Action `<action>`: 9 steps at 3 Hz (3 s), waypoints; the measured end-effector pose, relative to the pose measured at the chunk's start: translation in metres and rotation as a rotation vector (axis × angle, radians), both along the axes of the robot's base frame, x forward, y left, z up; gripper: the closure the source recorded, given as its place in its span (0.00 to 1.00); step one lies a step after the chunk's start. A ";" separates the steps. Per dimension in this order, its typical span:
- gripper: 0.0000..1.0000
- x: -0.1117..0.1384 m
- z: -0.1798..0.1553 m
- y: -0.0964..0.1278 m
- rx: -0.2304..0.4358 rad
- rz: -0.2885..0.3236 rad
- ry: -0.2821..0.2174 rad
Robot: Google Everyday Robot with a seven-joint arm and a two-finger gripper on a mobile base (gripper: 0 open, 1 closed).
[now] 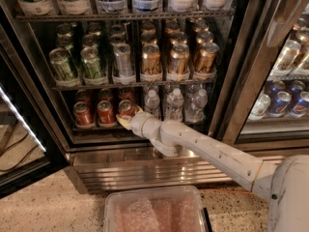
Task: Pick coke can from bottom shelf of fridge
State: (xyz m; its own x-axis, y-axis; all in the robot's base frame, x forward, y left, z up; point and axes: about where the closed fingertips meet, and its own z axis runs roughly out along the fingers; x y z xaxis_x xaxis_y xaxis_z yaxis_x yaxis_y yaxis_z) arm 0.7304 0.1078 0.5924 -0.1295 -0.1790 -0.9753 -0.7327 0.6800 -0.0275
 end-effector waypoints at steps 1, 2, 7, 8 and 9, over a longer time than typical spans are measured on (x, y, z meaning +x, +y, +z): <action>1.00 0.001 0.000 -0.001 0.000 0.000 0.000; 1.00 -0.001 -0.006 -0.004 0.006 -0.024 0.025; 1.00 -0.015 0.100 -0.019 0.263 0.150 0.033; 1.00 -0.015 0.100 -0.019 0.263 0.150 0.033; 1.00 -0.027 0.097 -0.026 0.267 0.204 0.080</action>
Offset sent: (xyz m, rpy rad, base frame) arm -0.0076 -0.0166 -0.0302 0.0187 0.0964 -0.0955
